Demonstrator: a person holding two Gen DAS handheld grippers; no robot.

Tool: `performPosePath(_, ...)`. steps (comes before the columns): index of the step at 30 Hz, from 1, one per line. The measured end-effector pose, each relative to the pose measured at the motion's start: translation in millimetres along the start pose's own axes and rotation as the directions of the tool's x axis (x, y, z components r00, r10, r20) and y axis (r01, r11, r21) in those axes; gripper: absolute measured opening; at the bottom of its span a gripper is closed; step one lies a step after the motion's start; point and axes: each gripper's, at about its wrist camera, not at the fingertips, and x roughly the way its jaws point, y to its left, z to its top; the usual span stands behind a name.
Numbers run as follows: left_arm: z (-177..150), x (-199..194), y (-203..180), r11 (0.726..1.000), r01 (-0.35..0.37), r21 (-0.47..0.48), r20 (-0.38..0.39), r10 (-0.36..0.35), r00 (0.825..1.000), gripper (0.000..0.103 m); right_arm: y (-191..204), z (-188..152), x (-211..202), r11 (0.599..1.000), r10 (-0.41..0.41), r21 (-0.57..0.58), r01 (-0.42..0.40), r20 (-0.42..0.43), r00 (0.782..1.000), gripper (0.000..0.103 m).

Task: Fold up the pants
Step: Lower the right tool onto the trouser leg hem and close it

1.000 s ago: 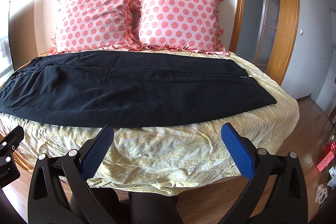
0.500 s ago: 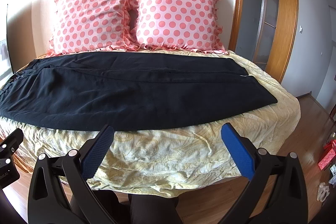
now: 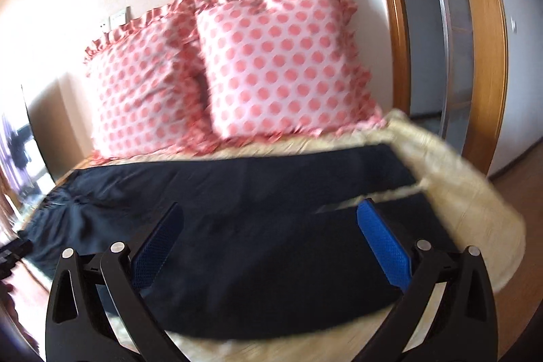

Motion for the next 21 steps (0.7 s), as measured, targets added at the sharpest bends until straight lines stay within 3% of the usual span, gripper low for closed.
performPosePath(3, 13, 21, -14, 0.999, 0.001, 0.032, -0.003, -0.001, 1.000, 0.101, -44, 30, 45, 0.998, -0.001, -0.062, -0.005, -0.085, 0.996, 0.102)
performPosePath(7, 20, 44, -24, 0.998, 0.059, 0.032, -0.003, -0.059, 0.998, 0.101, -113, 62, 120, 0.996, 0.047, 0.085, -0.026, -0.258, 0.965, 0.102)
performPosePath(8, 20, 51, -26, 0.994, 0.103, 0.026, -0.023, -0.103, 0.994, 0.101, -128, 68, 140, 0.993, 0.062, 0.114, -0.029, -0.299, 0.952, 0.102)
performPosePath(11, 25, 72, -24, 0.975, 0.216, -0.055, -0.087, -0.220, 0.972, 0.101, -161, 73, 189, 0.982, 0.092, 0.186, -0.023, -0.371, 0.924, 0.102)
performPosePath(14, 26, 90, -25, 0.972, 0.220, -0.078, -0.129, -0.229, 0.965, 0.101, -187, 71, 232, 0.959, 0.142, 0.282, -0.023, -0.408, 0.902, 0.102)
performPosePath(16, 25, 100, -27, 0.976, 0.208, -0.068, -0.145, -0.216, 0.966, 0.101, -195, 67, 250, 0.949, 0.168, 0.313, -0.026, -0.435, 0.884, 0.094)
performPosePath(21, 24, 112, -30, 0.975, 0.217, -0.051, -0.155, -0.222, 0.963, 0.101, -195, 61, 285, 0.970, 0.108, 0.243, 0.022, -0.508, 0.854, 0.074)
